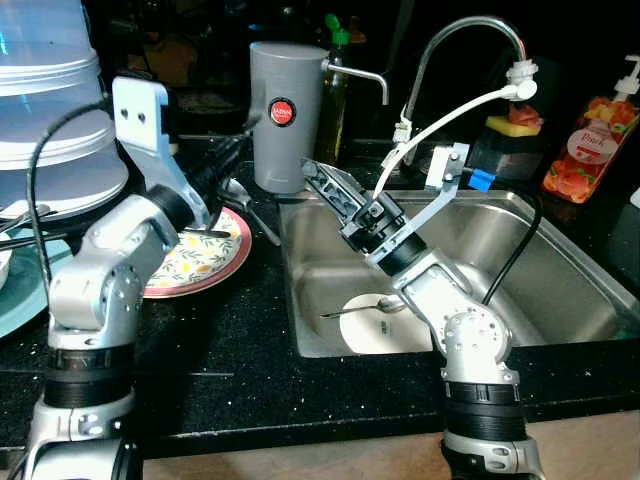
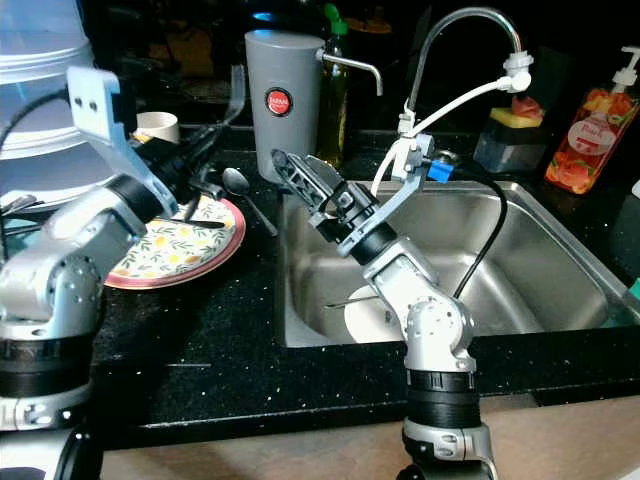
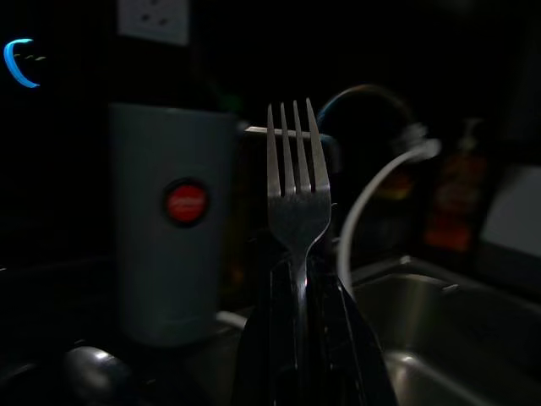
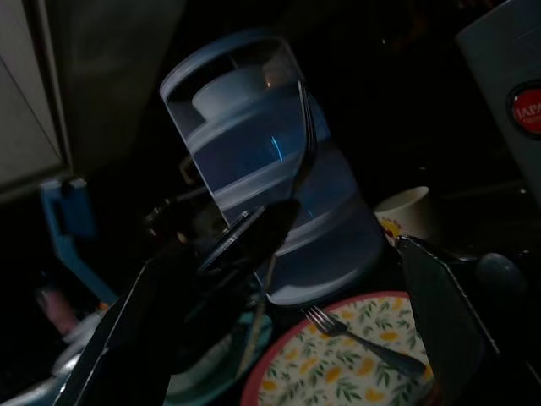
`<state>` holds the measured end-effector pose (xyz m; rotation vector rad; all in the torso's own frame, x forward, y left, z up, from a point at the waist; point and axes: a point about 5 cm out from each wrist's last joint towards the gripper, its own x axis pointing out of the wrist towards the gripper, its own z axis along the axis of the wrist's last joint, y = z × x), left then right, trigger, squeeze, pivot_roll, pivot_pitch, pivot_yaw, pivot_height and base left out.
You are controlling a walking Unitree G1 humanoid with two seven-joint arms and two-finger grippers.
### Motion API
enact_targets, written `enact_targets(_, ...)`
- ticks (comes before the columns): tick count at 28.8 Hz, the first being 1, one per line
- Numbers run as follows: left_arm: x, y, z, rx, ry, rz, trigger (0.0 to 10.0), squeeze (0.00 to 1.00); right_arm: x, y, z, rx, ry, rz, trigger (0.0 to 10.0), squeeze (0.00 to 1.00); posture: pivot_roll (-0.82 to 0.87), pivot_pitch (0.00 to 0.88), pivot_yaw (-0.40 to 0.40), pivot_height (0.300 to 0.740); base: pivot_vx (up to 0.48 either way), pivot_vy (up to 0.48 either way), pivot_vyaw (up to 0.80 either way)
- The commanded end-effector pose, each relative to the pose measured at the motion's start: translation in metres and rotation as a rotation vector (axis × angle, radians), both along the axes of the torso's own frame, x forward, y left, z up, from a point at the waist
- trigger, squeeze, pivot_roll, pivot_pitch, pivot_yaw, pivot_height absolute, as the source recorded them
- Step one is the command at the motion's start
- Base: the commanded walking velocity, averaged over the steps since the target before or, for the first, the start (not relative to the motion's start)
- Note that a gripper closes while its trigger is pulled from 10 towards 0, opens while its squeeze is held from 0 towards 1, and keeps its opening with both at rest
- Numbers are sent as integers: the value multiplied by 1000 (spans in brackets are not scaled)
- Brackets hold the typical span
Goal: Kitchen organization
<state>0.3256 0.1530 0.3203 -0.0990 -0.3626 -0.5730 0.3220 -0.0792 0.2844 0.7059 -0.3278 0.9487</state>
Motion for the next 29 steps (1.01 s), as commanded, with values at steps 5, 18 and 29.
enact_targets(5,-16,-17,-16,-24,42,-172,0,0,0,7,-1,-54,-13,-56,10000,0,82,10,-39,740,0,0,0)
enact_targets(18,-28,-41,-38,26,107,-313,0,0,0,15,-1,-46,24,-65,10000,0,71,17,-41,740,0,0,0)
enact_targets(29,-30,-42,-40,50,99,-263,0,0,6,9,-10,-27,106,-95,0,0,65,31,-59,740,0,0,0)
